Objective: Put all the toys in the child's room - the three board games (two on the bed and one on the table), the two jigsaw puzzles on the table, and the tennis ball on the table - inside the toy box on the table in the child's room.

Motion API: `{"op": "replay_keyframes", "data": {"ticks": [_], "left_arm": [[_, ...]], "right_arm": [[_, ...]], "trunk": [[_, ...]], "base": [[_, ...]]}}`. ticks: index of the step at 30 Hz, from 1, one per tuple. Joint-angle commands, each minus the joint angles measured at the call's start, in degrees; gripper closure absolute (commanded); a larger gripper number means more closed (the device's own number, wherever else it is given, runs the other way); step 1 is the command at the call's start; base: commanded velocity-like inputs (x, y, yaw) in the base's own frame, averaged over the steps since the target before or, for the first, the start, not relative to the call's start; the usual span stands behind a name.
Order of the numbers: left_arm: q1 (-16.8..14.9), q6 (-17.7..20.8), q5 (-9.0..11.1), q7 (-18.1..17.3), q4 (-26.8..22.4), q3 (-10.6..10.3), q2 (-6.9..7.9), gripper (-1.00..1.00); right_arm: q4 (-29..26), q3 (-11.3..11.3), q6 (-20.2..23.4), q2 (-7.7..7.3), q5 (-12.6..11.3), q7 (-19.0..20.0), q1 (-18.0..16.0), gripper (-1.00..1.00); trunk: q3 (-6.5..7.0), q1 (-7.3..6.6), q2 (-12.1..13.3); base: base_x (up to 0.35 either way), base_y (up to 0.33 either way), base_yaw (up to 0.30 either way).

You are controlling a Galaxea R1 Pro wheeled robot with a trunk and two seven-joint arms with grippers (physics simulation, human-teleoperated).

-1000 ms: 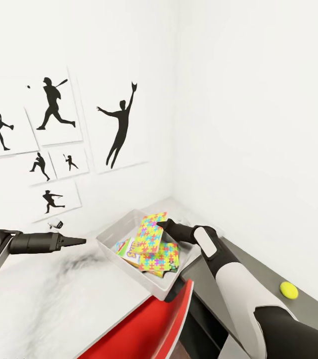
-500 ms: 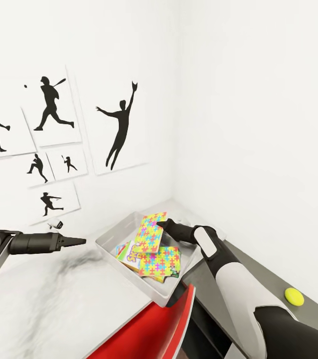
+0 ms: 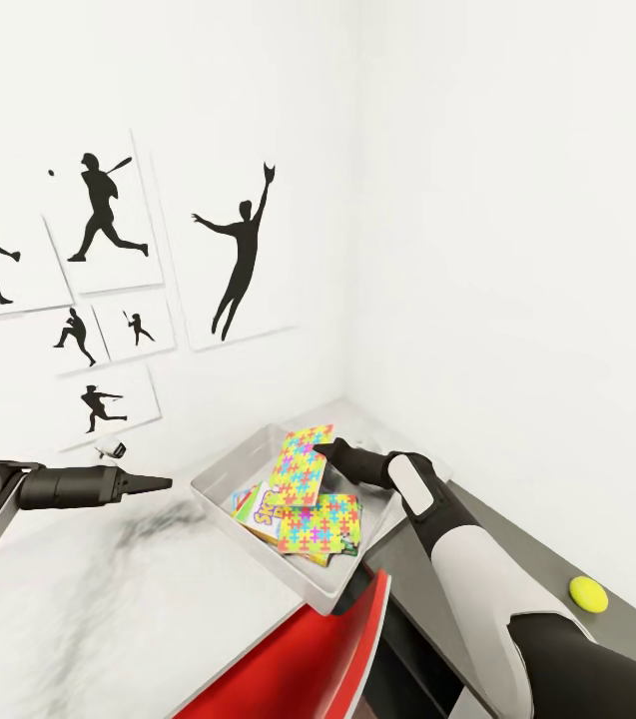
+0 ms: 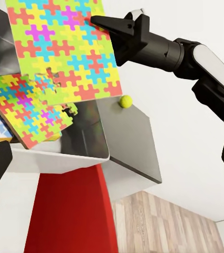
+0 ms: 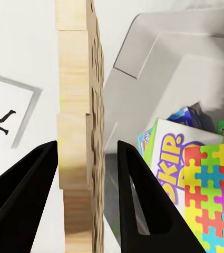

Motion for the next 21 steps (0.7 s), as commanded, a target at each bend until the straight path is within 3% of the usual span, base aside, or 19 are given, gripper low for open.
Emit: {"op": "replay_keyframes", "data": {"ticks": [1, 11, 12, 21], "left_arm": [[-0.07, 0.61, 0.23, -0.1, 0.01, -0.18, 0.07, -1.0], [-0.07, 0.61, 0.23, -0.18, 0.01, -0.18, 0.07, -1.0], [-0.07, 0.61, 0.23, -0.19, 0.01, -0.18, 0.07, -1.0], [-0.07, 0.6, 0.23, -0.19, 0.01, -0.19, 0.07, -1.0]], "right_arm": [[0.0, -0.13, 0.27, 0.02, 0.02, 0.06, -0.05, 1.0], [0.08, -0.02, 0.4, 0.02, 0.05, -0.01, -0.05, 1.0], [0.09, -0.01, 0.41, 0.02, 0.05, -0.01, -0.05, -1.0], [0.09, -0.02, 0.55, 0.02, 0.05, -0.02, -0.05, -1.0]], "trunk": [[-0.14, 0.04, -0.14], [-0.14, 0.04, -0.14], [-0.14, 0.04, -0.14], [-0.14, 0.04, -0.14]], "base": [[0.0, 0.0, 0.0], [0.0, 0.0, 0.0], [0.0, 0.0, 0.0], [0.0, 0.0, 0.0]]}}
